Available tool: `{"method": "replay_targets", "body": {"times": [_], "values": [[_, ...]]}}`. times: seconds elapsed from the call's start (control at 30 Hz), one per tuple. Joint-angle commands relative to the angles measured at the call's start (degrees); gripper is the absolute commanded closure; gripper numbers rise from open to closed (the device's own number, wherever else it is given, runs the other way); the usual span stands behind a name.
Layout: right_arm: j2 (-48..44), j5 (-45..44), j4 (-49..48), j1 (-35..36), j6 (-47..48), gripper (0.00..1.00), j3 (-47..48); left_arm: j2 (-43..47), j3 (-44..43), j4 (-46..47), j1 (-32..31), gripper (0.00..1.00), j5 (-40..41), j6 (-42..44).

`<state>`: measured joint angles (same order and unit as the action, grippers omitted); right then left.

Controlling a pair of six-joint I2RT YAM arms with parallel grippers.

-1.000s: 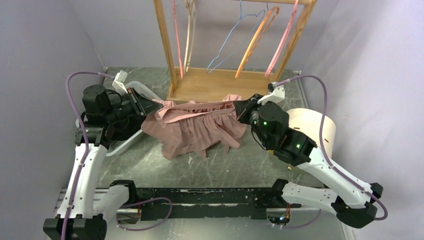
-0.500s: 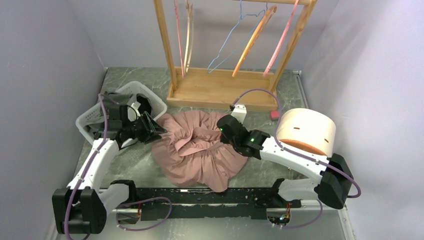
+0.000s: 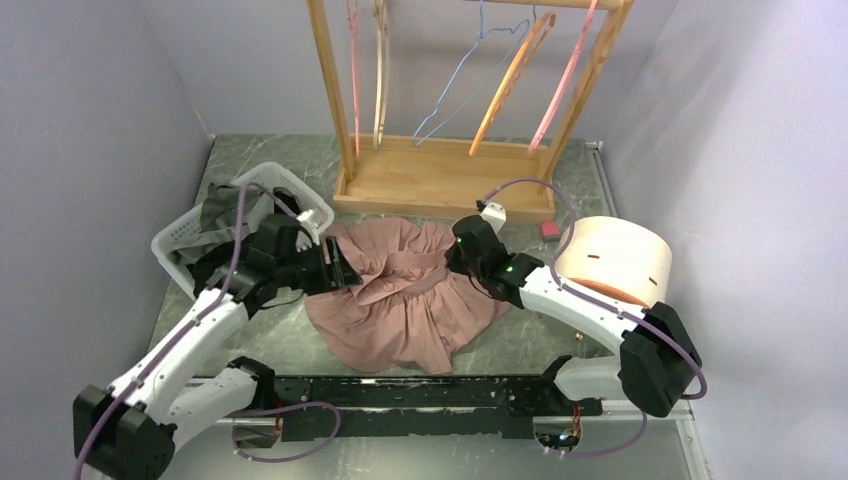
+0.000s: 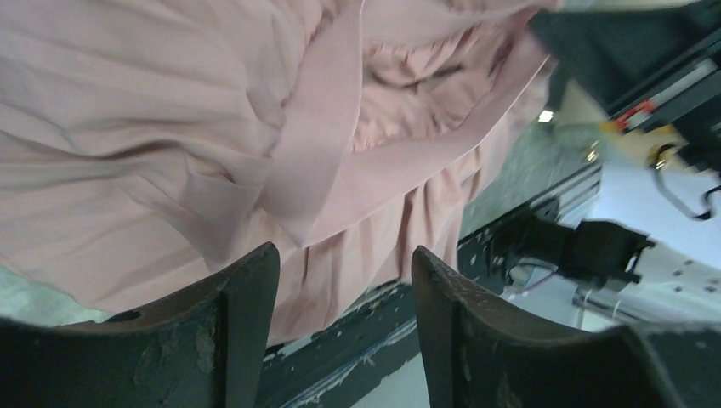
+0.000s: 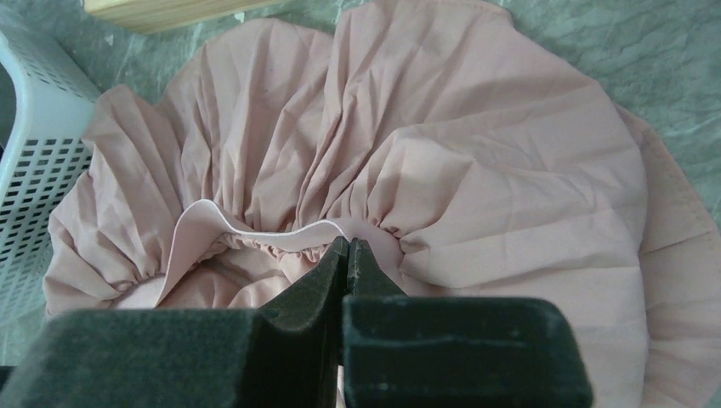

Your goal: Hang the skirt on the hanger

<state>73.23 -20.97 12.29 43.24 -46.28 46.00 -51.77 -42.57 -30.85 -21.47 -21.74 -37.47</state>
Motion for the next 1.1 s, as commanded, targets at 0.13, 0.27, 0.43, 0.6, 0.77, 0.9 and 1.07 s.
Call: {"method": "replay_targets", "body": {"times": [0.13, 0.27, 0.43, 0.6, 0.77, 0.9, 1.07], "values": [[-1.9, 5.8, -8.3, -2.1, -0.5, 1.0, -4.7, -11.0, -1.2, 2.0, -8.5, 0.32, 5.9, 1.3], [-2.5, 6.4, -9.3, -2.4, -0.7, 1.0, -5.7, -16.4, -3.8, -1.4, -9.6, 0.45, 14.4, 0.9], [-3.7, 6.2, -8.5, -2.5, 0.6, 1.0, -5.7, -16.8, -5.2, -1.3, -9.7, 0.7, 22.4, -0.8], [-6.1, 5.6, -7.1, -2.5, 2.3, 1.0, -5.4, -15.9, -6.0, -0.2, -9.6, 0.93, 26.0, -0.5], [-11.2, 5.3, -1.9, -2.5, 4.5, 1.0, -2.6, -14.0, -15.3, -6.7, -9.6, 0.93, 28.3, 3.3], [-17.5, 9.1, 2.6, -2.5, 6.9, 1.0, 2.6, -11.0, -25.8, -12.2, -9.6, 0.93, 26.7, 3.9], [-22.7, 8.7, 10.7, -2.5, 8.2, 1.0, 10.4, -10.6, -38.1, -18.6, -9.6, 0.93, 25.1, 3.6]]}}
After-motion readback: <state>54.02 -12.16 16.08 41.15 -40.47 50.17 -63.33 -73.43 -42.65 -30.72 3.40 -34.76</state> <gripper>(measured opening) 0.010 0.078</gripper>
